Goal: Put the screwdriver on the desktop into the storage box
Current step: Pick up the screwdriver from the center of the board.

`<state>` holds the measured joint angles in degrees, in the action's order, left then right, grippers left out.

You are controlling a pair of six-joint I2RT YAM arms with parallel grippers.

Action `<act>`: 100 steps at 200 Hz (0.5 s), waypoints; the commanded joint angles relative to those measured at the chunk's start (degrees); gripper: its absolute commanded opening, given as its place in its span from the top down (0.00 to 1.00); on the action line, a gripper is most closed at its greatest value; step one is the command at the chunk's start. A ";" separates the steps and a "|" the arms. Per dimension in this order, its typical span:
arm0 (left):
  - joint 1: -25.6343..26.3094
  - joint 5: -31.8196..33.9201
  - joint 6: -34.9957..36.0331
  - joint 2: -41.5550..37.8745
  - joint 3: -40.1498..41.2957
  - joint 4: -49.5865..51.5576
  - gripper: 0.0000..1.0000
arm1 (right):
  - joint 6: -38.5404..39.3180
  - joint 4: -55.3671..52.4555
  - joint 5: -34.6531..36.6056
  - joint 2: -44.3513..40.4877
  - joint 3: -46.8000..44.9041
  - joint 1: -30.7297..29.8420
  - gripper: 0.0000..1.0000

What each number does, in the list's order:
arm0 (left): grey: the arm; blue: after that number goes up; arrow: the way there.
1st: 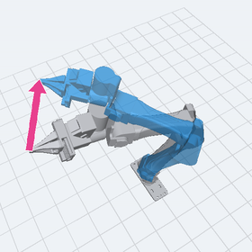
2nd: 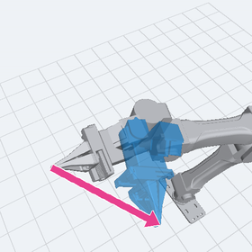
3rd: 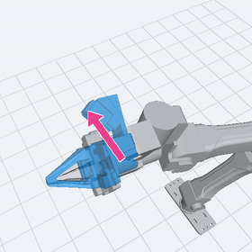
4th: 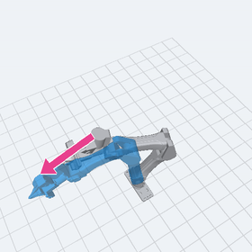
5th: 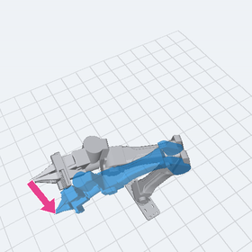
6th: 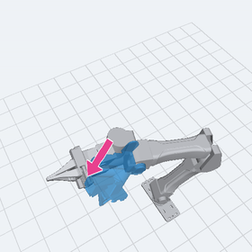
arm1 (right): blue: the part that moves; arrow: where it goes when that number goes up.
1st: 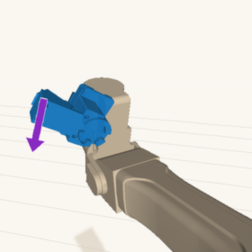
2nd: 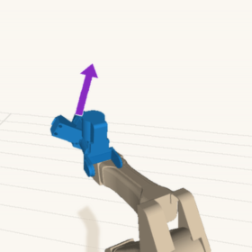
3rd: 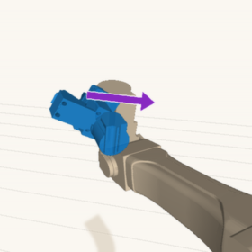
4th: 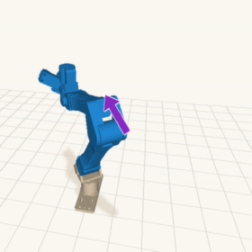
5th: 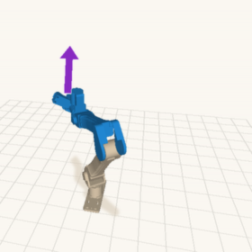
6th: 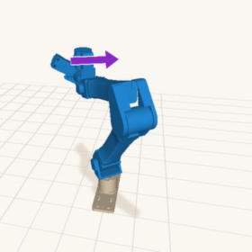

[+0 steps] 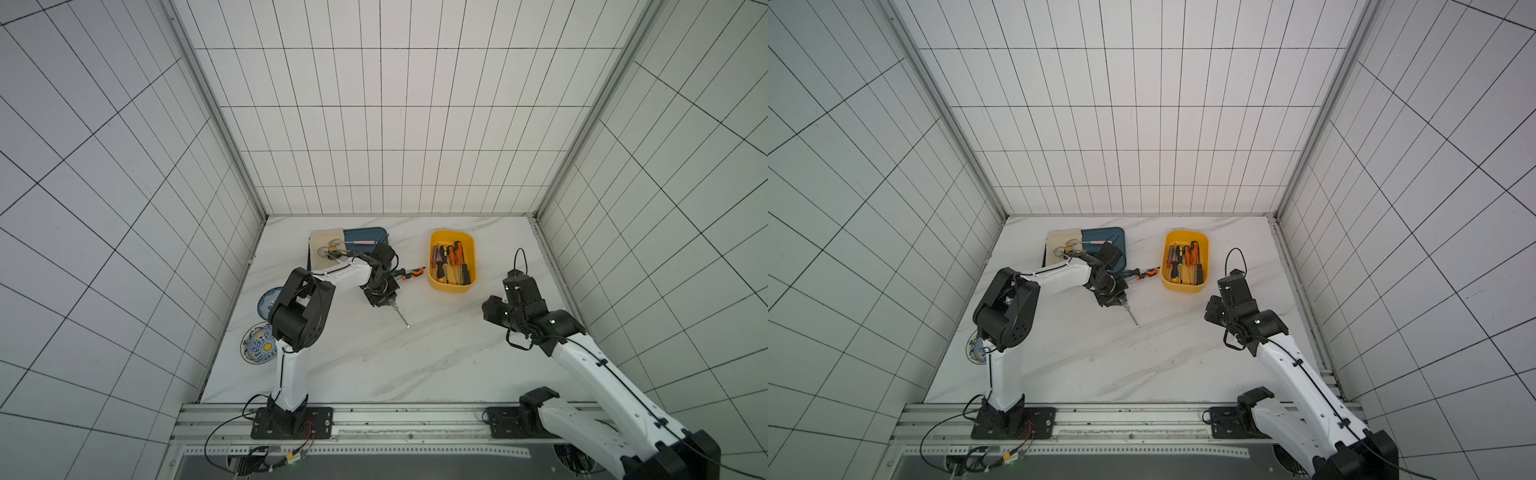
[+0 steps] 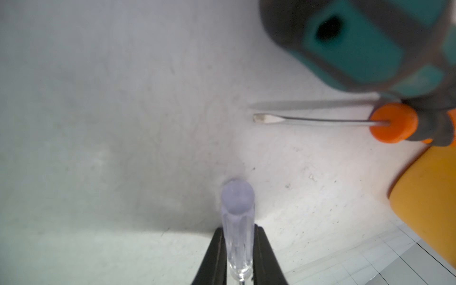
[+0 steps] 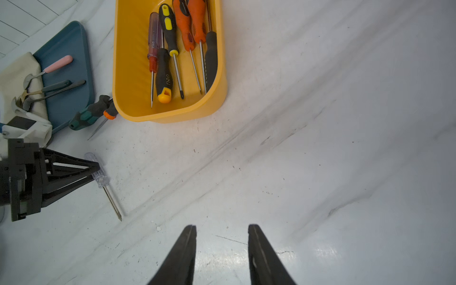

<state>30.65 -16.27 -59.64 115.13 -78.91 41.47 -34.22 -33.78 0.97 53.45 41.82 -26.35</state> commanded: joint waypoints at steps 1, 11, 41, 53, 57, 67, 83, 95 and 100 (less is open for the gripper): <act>0.11 1.13 1.99 -4.10 1.63 0.11 1.00 | 1.38 3.63 -5.81 0.41 -1.06 -0.94 0.60; 0.26 1.51 2.77 -6.05 2.05 -0.22 1.00 | 1.87 4.71 -7.37 0.83 -0.66 -1.54 0.60; 0.68 1.73 5.66 -11.17 2.78 -1.85 1.00 | 2.99 9.46 -17.04 4.64 0.91 -2.92 0.59; 1.02 1.03 6.81 -13.09 3.17 -2.89 1.00 | 3.44 11.21 -19.52 6.36 1.81 -4.21 0.60; 1.19 0.99 7.12 -13.76 3.36 -3.16 1.00 | 3.45 11.83 -20.19 6.90 2.13 -4.58 0.59; 1.74 0.74 8.03 -15.55 3.87 -4.27 1.00 | 3.31 14.05 -23.32 8.18 2.59 -5.13 0.59; 2.69 0.18 9.05 -18.78 5.43 -7.15 1.00 | 1.77 18.57 -28.89 10.37 2.98 -5.52 0.59; 3.31 -0.78 9.26 -21.33 7.03 -9.68 1.00 | 0.79 21.41 -32.12 11.91 3.35 -6.04 0.58; 3.50 -1.44 9.34 -22.36 7.81 -10.98 1.00 | 0.46 22.36 -32.93 12.47 3.60 -6.24 0.58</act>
<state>32.99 -15.81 -52.80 96.88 -73.91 36.71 -32.25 -19.68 -22.57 63.79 42.06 -31.42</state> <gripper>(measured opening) 0.183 0.418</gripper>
